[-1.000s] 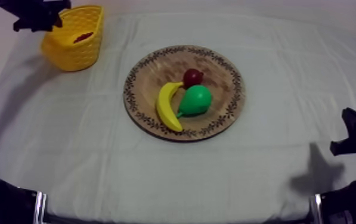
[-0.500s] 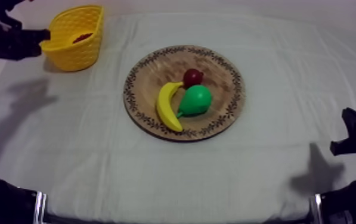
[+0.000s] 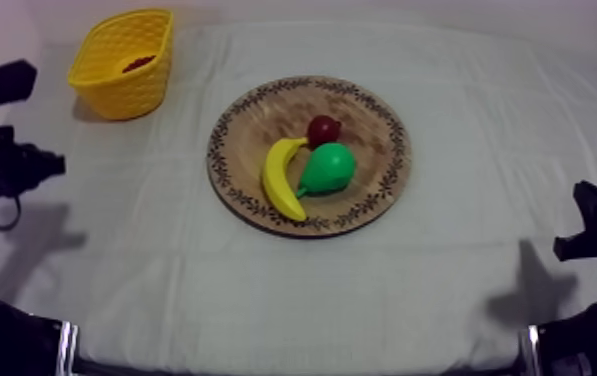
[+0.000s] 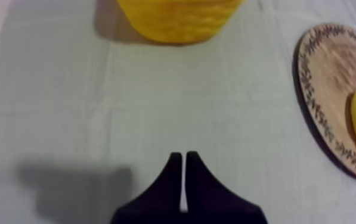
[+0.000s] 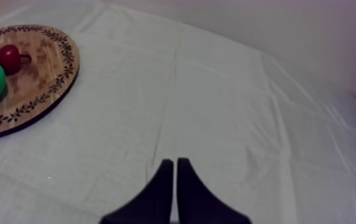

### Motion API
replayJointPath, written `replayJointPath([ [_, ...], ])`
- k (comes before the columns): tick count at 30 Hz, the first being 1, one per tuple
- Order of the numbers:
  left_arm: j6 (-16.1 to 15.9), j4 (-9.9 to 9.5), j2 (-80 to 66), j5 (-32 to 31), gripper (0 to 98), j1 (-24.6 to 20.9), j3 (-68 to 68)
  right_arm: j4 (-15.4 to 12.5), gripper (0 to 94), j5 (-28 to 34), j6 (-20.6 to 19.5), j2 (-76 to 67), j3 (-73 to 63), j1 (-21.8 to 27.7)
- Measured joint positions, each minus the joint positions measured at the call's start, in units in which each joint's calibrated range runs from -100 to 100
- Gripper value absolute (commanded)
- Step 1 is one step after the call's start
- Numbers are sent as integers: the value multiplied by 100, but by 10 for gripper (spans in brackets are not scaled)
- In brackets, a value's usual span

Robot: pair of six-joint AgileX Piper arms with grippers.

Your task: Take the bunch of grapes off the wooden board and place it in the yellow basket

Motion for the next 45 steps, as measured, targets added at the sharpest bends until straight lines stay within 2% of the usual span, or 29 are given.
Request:
replayJointPath([
  [3, -170, 128, -727, 42, 1, 0, 580, 0, 3, 0, 0, 0, 0, 0],
  [7, -288, 170, -1665, 179, 0, -3, 1265, 0, 3, 0, 0, 0, 0, 0],
  [16, -270, 71, -3612, 899, 0, 50, 1763, 0, 3, 0, 0, 0, 0, 3],
  [21, -224, 48, -4446, 954, 0, 46, 1766, 0, 3, 0, 0, 0, 0, 3],
  [24, -134, 0, -4835, 909, 0, 32, 1797, 0, 3, 0, 0, 0, 0, 3],
  [29, 354, -143, -5252, 698, 0, -30, 1880, 0, 3, 0, 0, 0, 0, 5],
  [34, 705, -176, -5491, 609, 0, -38, 1918, 0, 3, 0, 0, 0, 0, 5],
  [45, 747, -188, -5544, 580, 0, -102, 1931, 0, 3, 0, 0, 0, 0, 5],
])
